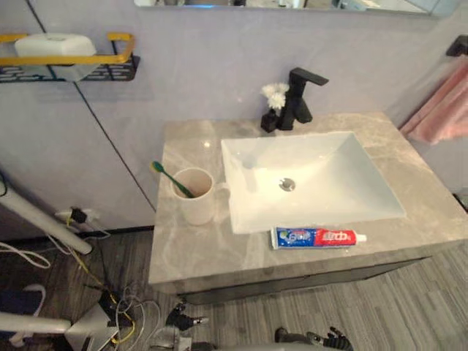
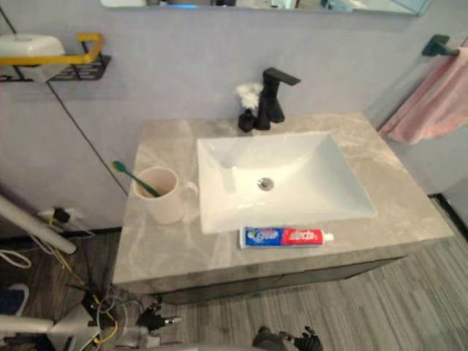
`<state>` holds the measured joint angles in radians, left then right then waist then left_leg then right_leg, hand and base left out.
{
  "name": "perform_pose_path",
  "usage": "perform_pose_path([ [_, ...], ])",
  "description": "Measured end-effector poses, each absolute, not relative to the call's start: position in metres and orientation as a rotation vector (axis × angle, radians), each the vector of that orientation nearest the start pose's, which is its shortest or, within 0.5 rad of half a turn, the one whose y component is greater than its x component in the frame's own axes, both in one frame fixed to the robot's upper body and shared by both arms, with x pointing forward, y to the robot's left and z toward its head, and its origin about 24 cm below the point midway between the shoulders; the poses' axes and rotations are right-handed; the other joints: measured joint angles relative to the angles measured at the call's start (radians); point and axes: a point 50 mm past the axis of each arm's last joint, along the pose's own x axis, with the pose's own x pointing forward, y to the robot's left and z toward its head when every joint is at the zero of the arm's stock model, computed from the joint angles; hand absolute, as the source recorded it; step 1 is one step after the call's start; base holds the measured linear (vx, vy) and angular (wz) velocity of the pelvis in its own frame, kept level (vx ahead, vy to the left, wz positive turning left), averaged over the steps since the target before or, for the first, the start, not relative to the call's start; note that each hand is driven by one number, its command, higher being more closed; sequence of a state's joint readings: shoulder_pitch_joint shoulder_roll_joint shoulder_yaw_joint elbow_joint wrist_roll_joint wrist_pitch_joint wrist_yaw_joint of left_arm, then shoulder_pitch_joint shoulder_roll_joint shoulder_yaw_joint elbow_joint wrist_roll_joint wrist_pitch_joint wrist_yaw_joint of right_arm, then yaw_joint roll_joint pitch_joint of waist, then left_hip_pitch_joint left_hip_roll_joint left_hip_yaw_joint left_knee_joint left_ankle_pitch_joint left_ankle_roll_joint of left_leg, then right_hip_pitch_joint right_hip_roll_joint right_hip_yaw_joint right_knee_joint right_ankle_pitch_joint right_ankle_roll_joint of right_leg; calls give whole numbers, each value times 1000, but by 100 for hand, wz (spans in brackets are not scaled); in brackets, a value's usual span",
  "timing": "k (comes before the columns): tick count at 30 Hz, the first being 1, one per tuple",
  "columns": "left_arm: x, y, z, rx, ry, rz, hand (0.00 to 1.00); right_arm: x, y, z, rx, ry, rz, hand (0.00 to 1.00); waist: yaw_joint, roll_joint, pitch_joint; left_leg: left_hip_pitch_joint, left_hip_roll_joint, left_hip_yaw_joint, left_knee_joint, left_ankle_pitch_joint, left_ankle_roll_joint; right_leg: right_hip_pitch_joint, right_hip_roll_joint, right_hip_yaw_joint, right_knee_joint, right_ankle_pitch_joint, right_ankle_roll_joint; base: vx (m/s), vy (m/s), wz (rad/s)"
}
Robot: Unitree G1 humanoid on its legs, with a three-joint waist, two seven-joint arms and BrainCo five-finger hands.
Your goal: Organize washtable
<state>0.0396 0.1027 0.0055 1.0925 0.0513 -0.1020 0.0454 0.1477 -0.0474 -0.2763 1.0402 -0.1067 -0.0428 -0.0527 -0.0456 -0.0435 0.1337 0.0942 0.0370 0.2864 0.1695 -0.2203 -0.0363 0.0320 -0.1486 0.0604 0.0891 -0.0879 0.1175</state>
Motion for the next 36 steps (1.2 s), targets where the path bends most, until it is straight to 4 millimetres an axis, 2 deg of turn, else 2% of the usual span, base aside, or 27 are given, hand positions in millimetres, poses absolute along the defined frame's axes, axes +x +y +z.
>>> perform_pose_path([
  [7, 108, 193, -159, 150, 1044, 82, 0, 61, -212, -165, -30, 1165, -319, 0, 0, 15, -5, 40, -2, -23, -24, 3, 3, 60, -1, -31, -56, 9, 0, 38, 4, 6],
  [15, 107, 193, -159, 150, 1047, 81, 0, 57, -213, -166, -15, 1179, -330, 0, 4, 14, -10, 60, -3, -36, -32, 8, 7, 106, 1, -62, -98, 42, -22, -19, -10, 5],
  [21, 105, 193, -159, 152, 1051, 82, 0, 56, -212, -167, -15, 1182, -327, 0, 4, 10, -13, 61, -5, -39, -34, 18, 14, 107, -2, -76, -99, 47, -17, -71, -26, 2],
  [26, 105, 193, -159, 152, 1051, 84, 0, 55, -212, -167, -15, 1183, -326, 0, 4, 7, -14, 82, -7, -43, -92, 65, 4, 108, 1, -90, -111, 56, -5, -96, -61, 1],
  [34, 106, 193, -159, 150, 1047, 85, 0, 51, -213, -167, -20, 1182, -331, 0, 6, 1, -16, 91, -4, -68, -123, 93, -1, 114, 6, -114, -109, 59, -3, -73, -47, 7],
  [35, 104, 193, -159, 148, 1046, 88, 0, 52, -216, -166, -26, 1175, -342, 0, 5, 30, -15, 97, 3, -87, -119, 92, -2, 138, 13, -135, -113, 57, -6, 0, 0, 0],
  [36, 104, 193, -159, 148, 1046, 88, 0, 52, -216, -166, -26, 1176, -342, 0, 5, 30, -15, 97, 3, -87, -119, 92, -2, 138, 13, -135, -113, 57, -6, 0, 0, 0],
])
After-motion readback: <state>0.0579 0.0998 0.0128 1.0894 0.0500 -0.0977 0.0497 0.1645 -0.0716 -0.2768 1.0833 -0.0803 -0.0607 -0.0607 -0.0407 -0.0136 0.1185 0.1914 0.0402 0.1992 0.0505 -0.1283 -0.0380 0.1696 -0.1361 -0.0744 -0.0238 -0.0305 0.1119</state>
